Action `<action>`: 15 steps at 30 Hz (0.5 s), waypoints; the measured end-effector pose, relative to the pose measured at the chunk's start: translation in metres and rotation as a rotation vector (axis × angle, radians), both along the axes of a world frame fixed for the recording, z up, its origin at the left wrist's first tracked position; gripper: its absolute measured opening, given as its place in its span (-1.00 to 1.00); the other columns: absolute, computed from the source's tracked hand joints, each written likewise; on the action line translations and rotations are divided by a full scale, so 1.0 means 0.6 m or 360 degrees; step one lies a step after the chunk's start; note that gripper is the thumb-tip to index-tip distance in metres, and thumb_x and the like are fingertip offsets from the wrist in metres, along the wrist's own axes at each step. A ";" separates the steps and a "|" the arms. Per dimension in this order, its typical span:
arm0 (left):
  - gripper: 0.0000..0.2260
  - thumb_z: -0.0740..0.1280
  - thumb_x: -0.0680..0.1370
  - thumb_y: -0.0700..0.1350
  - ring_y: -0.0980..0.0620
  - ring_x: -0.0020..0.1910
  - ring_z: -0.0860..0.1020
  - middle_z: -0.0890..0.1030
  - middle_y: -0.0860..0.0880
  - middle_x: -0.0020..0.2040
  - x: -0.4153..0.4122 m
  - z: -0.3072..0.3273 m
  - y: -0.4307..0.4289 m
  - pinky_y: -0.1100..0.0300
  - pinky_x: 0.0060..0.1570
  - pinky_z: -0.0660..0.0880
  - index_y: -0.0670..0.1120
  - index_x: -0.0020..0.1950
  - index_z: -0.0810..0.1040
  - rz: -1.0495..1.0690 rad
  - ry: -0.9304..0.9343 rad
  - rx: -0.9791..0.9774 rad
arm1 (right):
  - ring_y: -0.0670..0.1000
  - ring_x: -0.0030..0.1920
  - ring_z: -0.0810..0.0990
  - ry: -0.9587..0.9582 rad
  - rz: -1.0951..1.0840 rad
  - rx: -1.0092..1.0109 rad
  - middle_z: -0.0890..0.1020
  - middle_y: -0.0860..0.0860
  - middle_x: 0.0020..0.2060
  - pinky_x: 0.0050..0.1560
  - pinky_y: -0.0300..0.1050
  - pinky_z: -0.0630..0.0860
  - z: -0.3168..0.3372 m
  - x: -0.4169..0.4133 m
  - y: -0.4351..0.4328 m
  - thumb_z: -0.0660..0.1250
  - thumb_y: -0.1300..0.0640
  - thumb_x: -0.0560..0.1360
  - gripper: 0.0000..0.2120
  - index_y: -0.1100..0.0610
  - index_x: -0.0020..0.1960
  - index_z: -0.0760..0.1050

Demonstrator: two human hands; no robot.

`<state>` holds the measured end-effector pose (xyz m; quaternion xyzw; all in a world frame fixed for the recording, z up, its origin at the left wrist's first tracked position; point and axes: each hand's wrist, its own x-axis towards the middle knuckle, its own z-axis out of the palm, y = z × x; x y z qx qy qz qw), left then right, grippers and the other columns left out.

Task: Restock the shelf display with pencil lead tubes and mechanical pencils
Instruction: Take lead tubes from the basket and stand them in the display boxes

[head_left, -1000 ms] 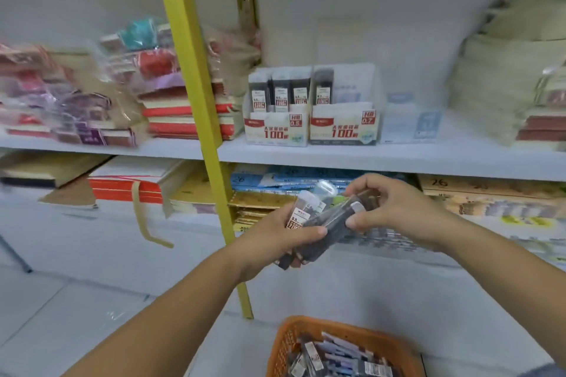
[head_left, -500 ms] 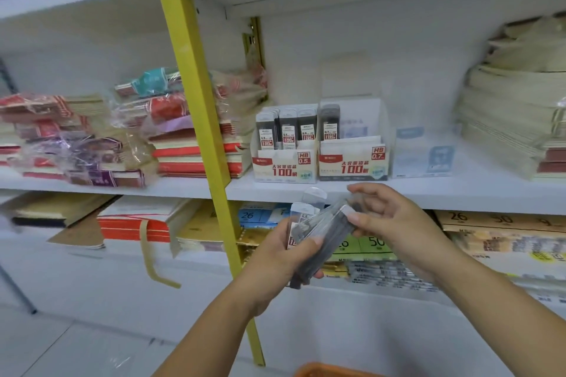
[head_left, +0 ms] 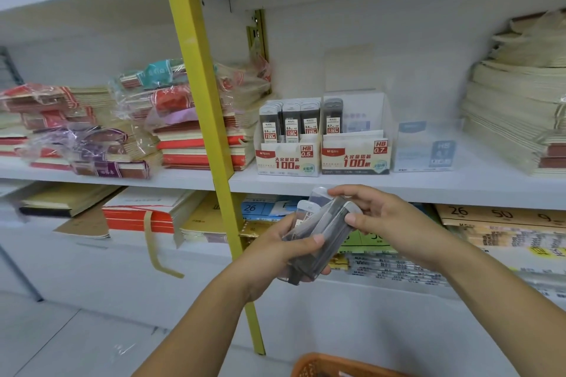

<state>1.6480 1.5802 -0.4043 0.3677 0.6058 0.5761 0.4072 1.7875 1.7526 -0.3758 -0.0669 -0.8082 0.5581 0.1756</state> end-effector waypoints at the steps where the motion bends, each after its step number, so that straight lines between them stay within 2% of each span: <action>1: -0.66 0.50 0.50 0.03 -0.18 0.04 0.71 0.71 0.00 0.12 0.000 0.001 0.001 0.13 -0.14 0.63 0.18 0.24 0.55 -0.0042 -0.0013 -0.0009 | -0.28 0.16 0.56 -0.0018 0.0009 0.0040 0.62 -0.29 0.14 0.03 -0.37 0.51 0.002 0.001 0.000 0.30 0.24 0.58 -0.58 -0.27 0.21 0.53; 3: -0.63 0.48 0.52 0.00 -0.19 0.06 0.70 0.70 -0.03 0.14 0.002 0.000 0.004 0.08 -0.11 0.65 0.12 0.30 0.51 -0.0093 -0.0032 -0.0013 | -0.28 0.17 0.55 -0.0040 -0.0014 0.0092 0.61 -0.29 0.15 0.12 -0.32 0.50 0.001 0.001 0.000 0.31 0.23 0.58 -0.58 -0.27 0.23 0.52; 4: -0.62 0.47 0.53 0.00 -0.18 0.07 0.70 0.70 -0.01 0.15 0.003 -0.001 0.006 0.06 -0.10 0.65 0.12 0.32 0.49 -0.0088 -0.0033 -0.0003 | -0.28 0.13 0.57 -0.0016 -0.0066 0.0076 0.63 -0.27 0.14 0.08 -0.32 0.52 -0.002 -0.002 -0.001 0.33 0.23 0.57 -0.59 -0.25 0.23 0.52; 6: -0.65 0.43 0.56 0.01 -0.12 0.05 0.71 0.70 0.06 0.13 0.005 -0.003 0.009 0.09 -0.12 0.65 0.15 0.32 0.46 -0.0014 0.0011 0.0053 | -0.21 -0.10 0.65 0.0112 -0.0273 -0.0069 0.70 -0.17 0.00 -0.13 -0.35 0.54 -0.009 -0.008 -0.003 0.40 0.21 0.51 -0.61 -0.19 0.22 0.51; 8: -0.70 0.40 0.59 0.02 -0.07 0.02 0.72 0.70 0.09 0.07 0.008 -0.006 0.011 0.12 -0.15 0.64 0.18 0.29 0.45 0.0088 0.0119 0.0126 | -0.08 -0.30 0.65 0.0218 -0.0461 -0.0190 0.71 -0.06 -0.18 -0.29 -0.29 0.53 -0.017 -0.013 -0.009 0.45 0.17 0.47 -0.66 -0.07 0.19 0.50; 11: -0.71 0.41 0.58 0.03 0.03 -0.02 0.71 0.68 0.11 0.04 0.012 -0.012 0.015 0.19 -0.15 0.62 0.21 0.26 0.46 0.0200 0.0260 0.0195 | 0.01 -0.35 0.67 0.0235 -0.0538 -0.0125 0.69 -0.06 -0.24 -0.37 -0.22 0.55 -0.025 -0.021 -0.028 0.48 0.06 0.44 -0.72 -0.10 0.08 0.46; 13: -0.70 0.42 0.57 0.04 0.09 -0.02 0.69 0.68 0.14 0.03 0.016 -0.016 0.017 0.25 -0.16 0.60 0.26 0.25 0.46 0.0234 0.0311 0.0221 | -0.03 -0.39 0.66 0.0258 -0.0582 -0.0069 0.68 -0.09 -0.27 -0.41 -0.29 0.51 -0.027 -0.028 -0.038 0.49 0.02 0.43 -0.71 -0.13 0.05 0.43; 15: -0.73 0.41 0.57 0.07 0.13 -0.04 0.68 0.68 0.16 0.01 0.018 -0.019 0.018 0.25 -0.15 0.60 0.32 0.21 0.46 0.0257 0.0334 0.0241 | -0.05 -0.38 0.66 0.0254 -0.0604 -0.0062 0.68 -0.09 -0.27 -0.37 -0.28 0.54 -0.025 -0.033 -0.040 0.46 0.01 0.45 -0.73 -0.13 0.05 0.40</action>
